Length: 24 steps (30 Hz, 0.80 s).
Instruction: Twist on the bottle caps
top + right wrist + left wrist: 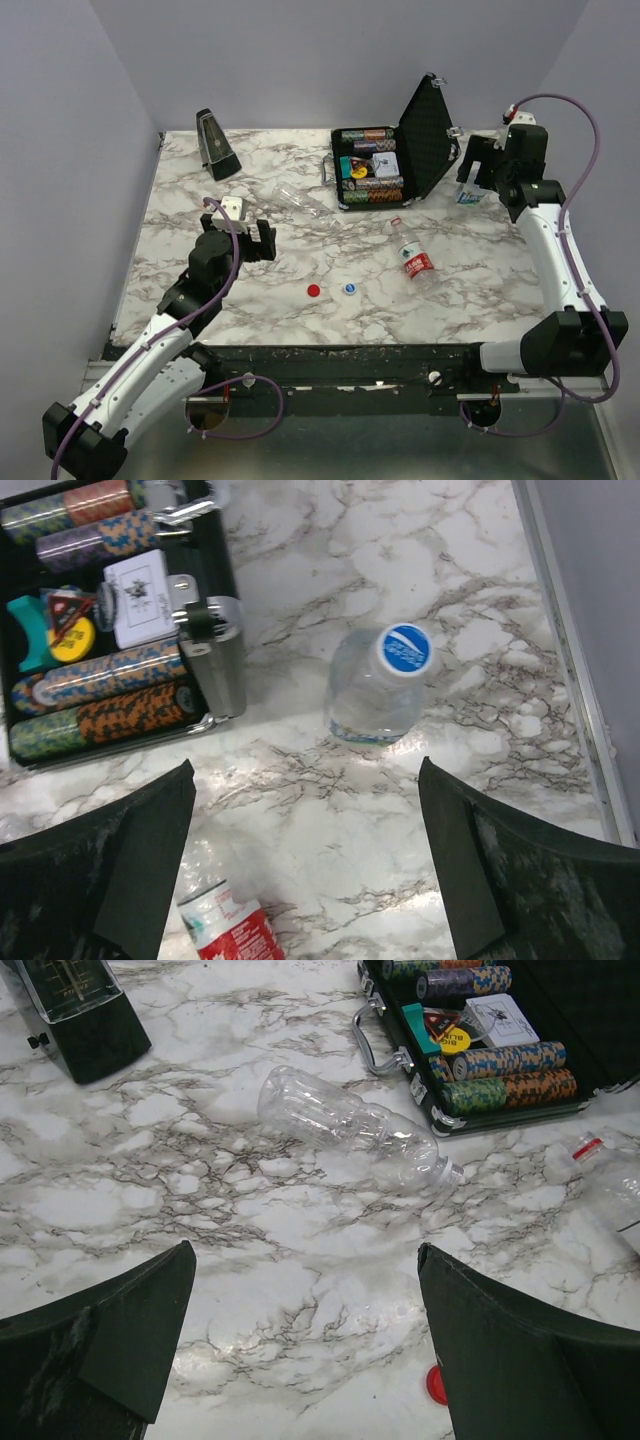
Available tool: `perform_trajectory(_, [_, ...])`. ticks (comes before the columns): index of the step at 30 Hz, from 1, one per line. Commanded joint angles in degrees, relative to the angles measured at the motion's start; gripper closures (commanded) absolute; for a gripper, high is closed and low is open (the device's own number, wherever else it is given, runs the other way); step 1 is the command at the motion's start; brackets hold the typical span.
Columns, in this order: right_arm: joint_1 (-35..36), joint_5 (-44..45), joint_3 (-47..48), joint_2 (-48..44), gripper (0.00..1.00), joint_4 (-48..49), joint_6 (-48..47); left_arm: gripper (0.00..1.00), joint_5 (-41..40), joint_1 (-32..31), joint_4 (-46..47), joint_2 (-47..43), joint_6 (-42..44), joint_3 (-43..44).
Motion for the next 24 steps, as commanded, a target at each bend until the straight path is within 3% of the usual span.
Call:
perform_trajectory(1, [-0.6,-9.6,4.1,-4.9,0.00,-3.3,1.5,0.01,2.4,-0.3,1.6,0.6,-0.6,-0.6])
perform_trajectory(8, [-0.6,-30.2,-3.6,-14.9,0.00,4.2,0.0,0.01,4.3,-0.3,2.4,1.3,-3.8,-1.0])
perform_trajectory(11, [-0.6,-38.7,-4.5,-16.3,0.00,3.1,-0.4,0.01,4.7,-0.3,1.1,1.6,-4.8,-1.0])
perform_trajectory(17, [0.9,-40.5,-4.0,-15.8,0.00,-7.4,-0.8,0.01,7.8,-0.3,-2.4,4.2,-3.7,0.2])
perform_trajectory(24, [10.4,-33.2,-9.7,-17.9,0.00,-8.6,-1.0,0.01,16.0,-0.3,-6.0,12.5,8.2,6.9])
